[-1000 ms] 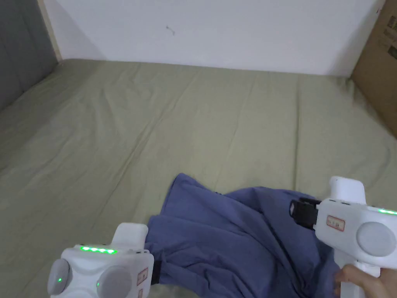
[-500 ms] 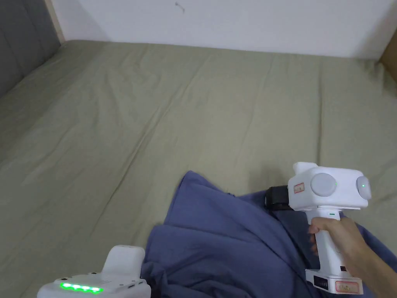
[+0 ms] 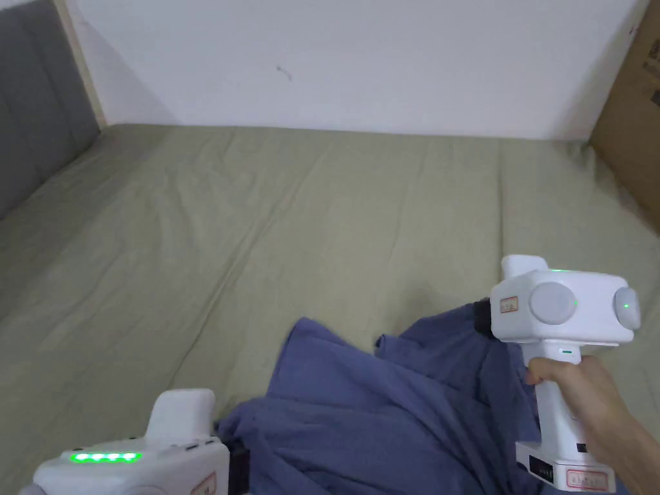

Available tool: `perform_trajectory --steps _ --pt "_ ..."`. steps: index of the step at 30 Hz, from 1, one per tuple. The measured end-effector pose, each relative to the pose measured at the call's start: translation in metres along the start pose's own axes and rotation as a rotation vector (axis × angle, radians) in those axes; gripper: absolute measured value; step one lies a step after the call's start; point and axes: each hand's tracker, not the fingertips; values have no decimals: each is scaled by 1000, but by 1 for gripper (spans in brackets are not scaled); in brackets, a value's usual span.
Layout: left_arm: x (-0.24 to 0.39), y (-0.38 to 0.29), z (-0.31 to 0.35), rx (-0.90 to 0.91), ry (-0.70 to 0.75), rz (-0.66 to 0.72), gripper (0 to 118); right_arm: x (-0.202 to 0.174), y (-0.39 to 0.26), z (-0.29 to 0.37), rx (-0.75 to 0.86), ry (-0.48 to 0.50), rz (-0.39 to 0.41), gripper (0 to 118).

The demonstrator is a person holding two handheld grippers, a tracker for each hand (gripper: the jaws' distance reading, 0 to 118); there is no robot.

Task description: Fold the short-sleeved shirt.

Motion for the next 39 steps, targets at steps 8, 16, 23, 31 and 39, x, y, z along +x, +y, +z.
perform_trajectory --steps 8,16,23,31,39 --pt "-14 64 68 231 43 5 6 98 30 124 179 -161 -117 6" --pt "-34 128 130 397 70 28 6 168 24 239 333 -256 -261 6" --pt "-18 179 146 459 87 -40 6 160 35 262 360 -205 -293 6" --pt "-28 232 136 484 141 -77 6 135 96 232 354 -230 -239 6" --pt "-57 289 136 586 152 18 6 109 161 220 420 -170 -229 6"
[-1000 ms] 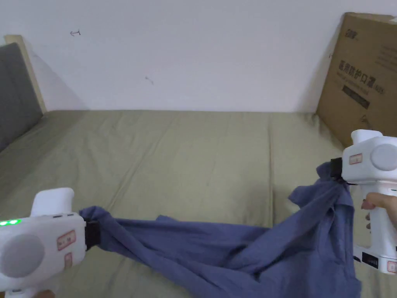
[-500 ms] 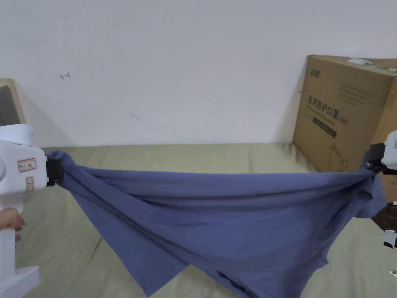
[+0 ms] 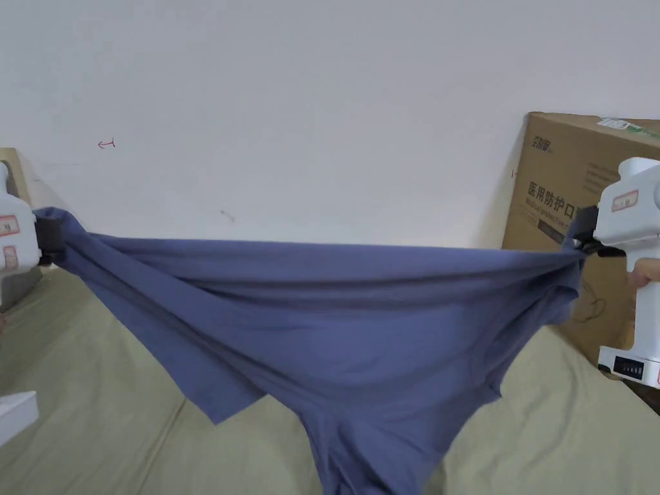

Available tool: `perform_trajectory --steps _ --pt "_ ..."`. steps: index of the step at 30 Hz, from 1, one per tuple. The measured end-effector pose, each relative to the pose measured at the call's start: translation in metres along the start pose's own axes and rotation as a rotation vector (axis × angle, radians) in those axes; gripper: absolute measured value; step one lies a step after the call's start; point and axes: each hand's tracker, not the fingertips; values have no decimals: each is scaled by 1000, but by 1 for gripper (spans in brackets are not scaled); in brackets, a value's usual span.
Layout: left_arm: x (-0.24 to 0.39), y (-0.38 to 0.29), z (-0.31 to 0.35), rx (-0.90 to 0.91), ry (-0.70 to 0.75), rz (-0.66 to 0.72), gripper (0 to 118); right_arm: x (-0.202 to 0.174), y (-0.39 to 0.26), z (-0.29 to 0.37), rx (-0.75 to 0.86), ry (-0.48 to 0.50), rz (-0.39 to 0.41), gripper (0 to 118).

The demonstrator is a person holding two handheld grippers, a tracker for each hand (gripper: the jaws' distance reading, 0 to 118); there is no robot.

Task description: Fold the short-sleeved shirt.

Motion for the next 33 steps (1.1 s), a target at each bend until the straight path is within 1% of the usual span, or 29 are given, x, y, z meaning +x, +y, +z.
perform_trajectory --steps 3,7,8,13,16,18,21,23,25,26,28,29,32,33 --pt "-5 -5 -1 16 21 0 6 -8 -9 -1 8 34 -9 6" --pt "-25 -37 -7 -17 52 43 6 -11 -47 -21 -59 57 10 6" --pt "-31 -48 -9 -47 60 50 6 -11 -60 -27 -81 59 13 6" --pt "-54 -118 -13 -199 119 37 6 3 -141 -54 -249 82 -29 6" --pt "-64 -177 -6 -320 133 37 6 13 -197 -62 -354 55 -26 6" --pt "-73 -219 -2 -405 147 58 6 23 -237 -60 -421 41 -59 6" --pt "-86 -270 14 -481 159 126 6 44 -290 -47 -472 33 -120 6" --pt "-91 -298 25 -528 161 124 6 59 -317 -42 -513 22 -165 6" --pt "-93 -319 32 -567 166 95 6 70 -338 -35 -552 12 -211 6" --pt "-93 -327 36 -580 168 90 6 76 -345 -35 -564 5 -243 6" --pt "-93 -335 42 -584 165 88 6 86 -354 -34 -562 16 -360 6" --pt "-93 -338 44 -581 165 88 6 88 -357 -33 -555 26 -389 6" --pt "-93 -342 45 -588 163 78 12 84 -357 -34 -545 15 -374 8" --pt "-91 -342 45 -605 170 52 18 82 -355 -36 -548 5 -355 13"
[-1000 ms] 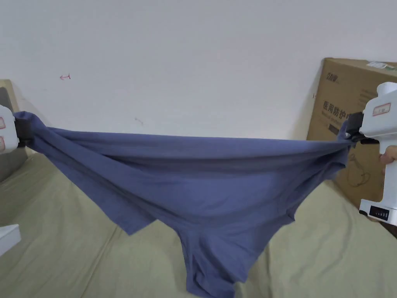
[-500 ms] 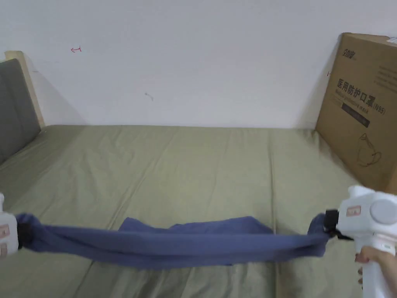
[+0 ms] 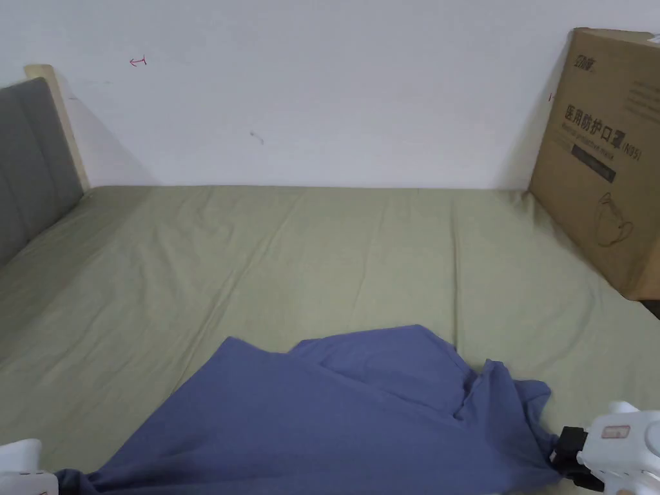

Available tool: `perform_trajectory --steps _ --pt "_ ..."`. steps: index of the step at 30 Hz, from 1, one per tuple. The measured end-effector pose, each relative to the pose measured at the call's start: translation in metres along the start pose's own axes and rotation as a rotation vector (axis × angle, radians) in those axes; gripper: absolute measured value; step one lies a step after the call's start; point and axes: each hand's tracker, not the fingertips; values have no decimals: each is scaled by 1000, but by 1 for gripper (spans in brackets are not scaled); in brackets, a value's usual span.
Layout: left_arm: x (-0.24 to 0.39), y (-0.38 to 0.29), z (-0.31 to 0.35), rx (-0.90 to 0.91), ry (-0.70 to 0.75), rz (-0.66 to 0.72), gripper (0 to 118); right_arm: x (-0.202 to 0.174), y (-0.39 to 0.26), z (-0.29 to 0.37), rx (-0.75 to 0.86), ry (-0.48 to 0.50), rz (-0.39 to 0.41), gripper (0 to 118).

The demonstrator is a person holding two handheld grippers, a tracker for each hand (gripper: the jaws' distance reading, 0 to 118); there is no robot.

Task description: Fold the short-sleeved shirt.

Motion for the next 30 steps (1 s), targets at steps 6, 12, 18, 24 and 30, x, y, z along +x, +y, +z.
perform_trajectory --steps 6,12,18,24,30 --pt "7 3 31 78 -38 -44 102 -16 -1 37 74 -39 109 88" --pt "42 10 69 165 -166 -163 53 -23 -15 81 143 -37 275 49" --pt "79 -11 65 159 -226 -245 0 1 -39 73 96 -91 319 0" --pt "106 -18 60 121 -250 -295 0 22 -44 60 87 -75 286 13" --pt "124 -15 49 96 -264 -319 0 21 -17 47 53 -5 291 80"
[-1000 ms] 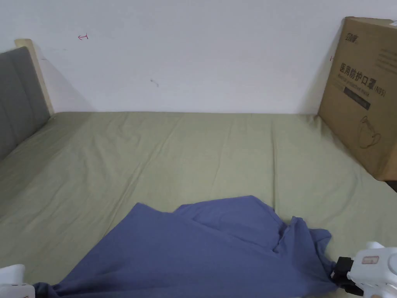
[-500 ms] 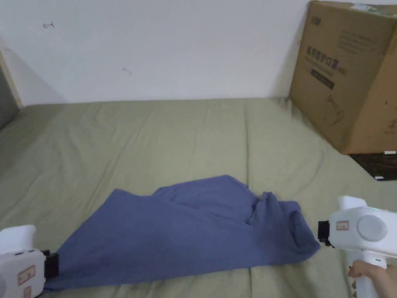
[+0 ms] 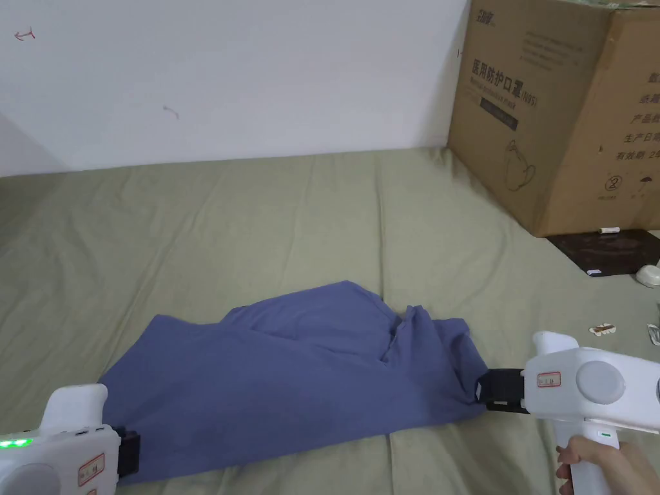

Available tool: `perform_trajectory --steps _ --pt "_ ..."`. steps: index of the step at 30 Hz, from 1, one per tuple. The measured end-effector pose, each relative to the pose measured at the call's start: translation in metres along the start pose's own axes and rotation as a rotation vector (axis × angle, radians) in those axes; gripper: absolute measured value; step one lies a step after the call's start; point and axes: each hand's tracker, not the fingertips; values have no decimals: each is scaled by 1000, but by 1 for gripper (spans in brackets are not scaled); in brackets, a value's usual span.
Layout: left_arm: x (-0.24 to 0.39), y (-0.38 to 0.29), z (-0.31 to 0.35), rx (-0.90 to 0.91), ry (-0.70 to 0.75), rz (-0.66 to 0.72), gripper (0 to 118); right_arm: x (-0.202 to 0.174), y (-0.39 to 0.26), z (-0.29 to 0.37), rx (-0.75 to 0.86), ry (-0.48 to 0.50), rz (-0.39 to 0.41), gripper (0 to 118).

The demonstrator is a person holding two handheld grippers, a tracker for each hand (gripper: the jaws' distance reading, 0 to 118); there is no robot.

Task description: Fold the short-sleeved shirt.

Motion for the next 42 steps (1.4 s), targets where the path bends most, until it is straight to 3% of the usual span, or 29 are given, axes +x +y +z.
perform_trajectory --steps 2,5,6,7,8,9,12,21,22,23,24,25,26,37,38,40,42 --pt "4 1 -4 -7 2 -13 0 -3 11 -5 -16 14 29 80" --pt "9 3 -14 -30 0 -31 0 -6 25 -28 -50 -47 103 80" --pt "9 3 -17 -40 -1 -30 0 -7 26 -36 -57 -46 103 72" --pt "8 4 -20 -45 -2 -26 0 -7 27 -43 -68 -41 98 53" --pt "8 4 -25 -53 -3 -17 0 -5 26 -51 -96 -23 78 23" --pt "8 5 -28 -59 2 -9 0 -5 22 -58 -137 -6 65 7" --pt "8 4 -33 -72 22 -5 0 -10 11 -55 -124 -32 112 7" --pt "-11 42 -53 -64 0 7 1 -18 25 -27 -69 -31 121 7" --pt "-13 52 -59 -67 -5 2 8 -26 24 -20 -64 -43 138 7" --pt "-15 63 -66 -45 9 -3 27 -30 23 -21 -69 -57 157 7" --pt "-18 75 -76 -34 11 -1 65 -32 21 -23 -74 -72 163 7" --pt "-21 87 -86 -49 14 -6 92 -33 19 -25 -76 -74 162 7" --pt "-25 101 -98 -68 12 0 109 -25 22 -36 -85 -73 157 7" --pt "-46 185 -224 -110 7 21 107 -16 10 -50 -140 -74 89 7" --pt "-46 186 -233 -122 -1 23 104 -18 8 -49 -143 -82 91 7" --pt "-43 186 -251 -167 -7 -5 83 -19 7 -52 -149 -85 105 7" --pt "-41 181 -266 -200 6 -17 80 -19 5 -54 -154 -91 110 7"
